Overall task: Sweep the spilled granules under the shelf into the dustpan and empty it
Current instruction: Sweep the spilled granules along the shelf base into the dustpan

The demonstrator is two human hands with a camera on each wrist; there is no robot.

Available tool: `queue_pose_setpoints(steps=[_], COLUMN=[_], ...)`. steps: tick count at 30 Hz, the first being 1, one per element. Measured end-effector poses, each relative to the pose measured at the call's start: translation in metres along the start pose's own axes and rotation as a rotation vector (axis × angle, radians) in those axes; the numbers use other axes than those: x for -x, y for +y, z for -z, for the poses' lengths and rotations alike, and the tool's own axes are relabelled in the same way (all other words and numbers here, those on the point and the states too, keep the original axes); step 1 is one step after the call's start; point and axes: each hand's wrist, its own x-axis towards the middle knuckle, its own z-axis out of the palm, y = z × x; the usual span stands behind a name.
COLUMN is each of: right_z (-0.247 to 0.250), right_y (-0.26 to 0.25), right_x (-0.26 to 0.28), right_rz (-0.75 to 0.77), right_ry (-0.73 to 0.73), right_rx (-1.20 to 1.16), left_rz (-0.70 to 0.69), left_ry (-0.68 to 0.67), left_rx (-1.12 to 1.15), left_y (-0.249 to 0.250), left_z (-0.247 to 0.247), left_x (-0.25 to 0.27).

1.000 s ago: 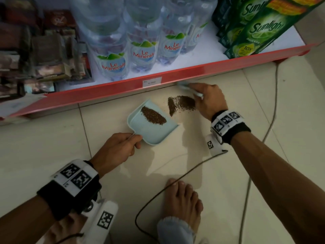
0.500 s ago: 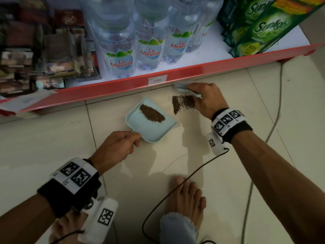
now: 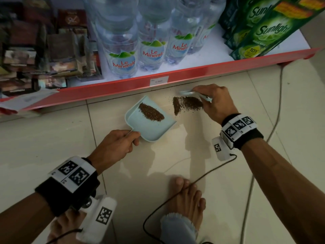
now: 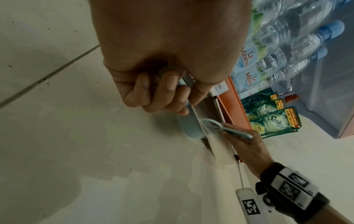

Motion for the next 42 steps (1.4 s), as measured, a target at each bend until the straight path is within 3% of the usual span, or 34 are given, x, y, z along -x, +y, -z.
queue_pose_setpoints(steps=[2,5,8,10,12,13,16,18,21,24,28,30,34,37,39,42], right_z=[0.006,0.009,-0.001,-0.007,-0.006,-0.005,-0.004,-0.008,-0.014,-0.011,-0.007,-0.01,-0.019,-0.013,-0.009,-0.013], right_y=[0.001,0.01,0.003,-0.01,-0.017,-0.016,-0.005,-0.008,-0.025,-0.032,-0.018,-0.022,-0.039,-0.032,-0.019,-0.017], right_x=[0.001,-0.001,-0.004,0.001,0.006,0.006,-0.002,-0.008,-0.006,0.001,-0.003,-0.004,0.005,0.008,0.004,-0.002], right_rz=[0.015,-0.12,-0.188,-0.032,0.107,0.104,-0.094,-0.16,-0.024,0.067,-0.066,-0.083,0.035,0.016,-0.1,-0.179], right_ry=[0.108,0.276,0.162,0.051,0.054,0.104,0.252,0.205,0.028,0.059,0.23,0.184,-0.017,0.126,0.234,0.185], right_rx=[-0.043,0.0,-0.004,-0.07,-0.124,-0.131,-0.028,0.019,-0.088,-0.126,-0.05,-0.053,-0.082,-0.069,-0.026,-0.002], left_rz=[0.002,-0.001,-0.009,-0.016,-0.019,-0.019,-0.021,-0.027,-0.033,-0.036,-0.026,-0.022,-0.02,-0.022,-0.024,-0.022], left_ry=[0.005,0.012,0.006,0.001,0.004,0.008,0.014,0.007,0.004,0.009,0.018,0.017,0.012,0.021,0.03,0.029], left_rx=[0.004,0.003,-0.001,-0.003,-0.001,0.003,0.013,0.005,-0.004,0.009,0.024,0.012,0.017,0.03,0.031,0.015], left_y=[-0.001,-0.003,-0.003,-0.002,-0.001,-0.001,-0.003,-0.003,-0.002,-0.001,-0.003,-0.003,-0.001,-0.002,-0.003,-0.003], left_z=[0.001,0.0,-0.001,0.0,0.001,0.001,0.001,0.0,-0.001,0.002,0.004,0.003,0.002,0.004,0.005,0.004], left_x=[0.0,0.0,0.0,-0.001,0.0,0.0,0.002,0.003,0.004,0.005,0.006,0.006,0.007,0.009,0.01,0.01])
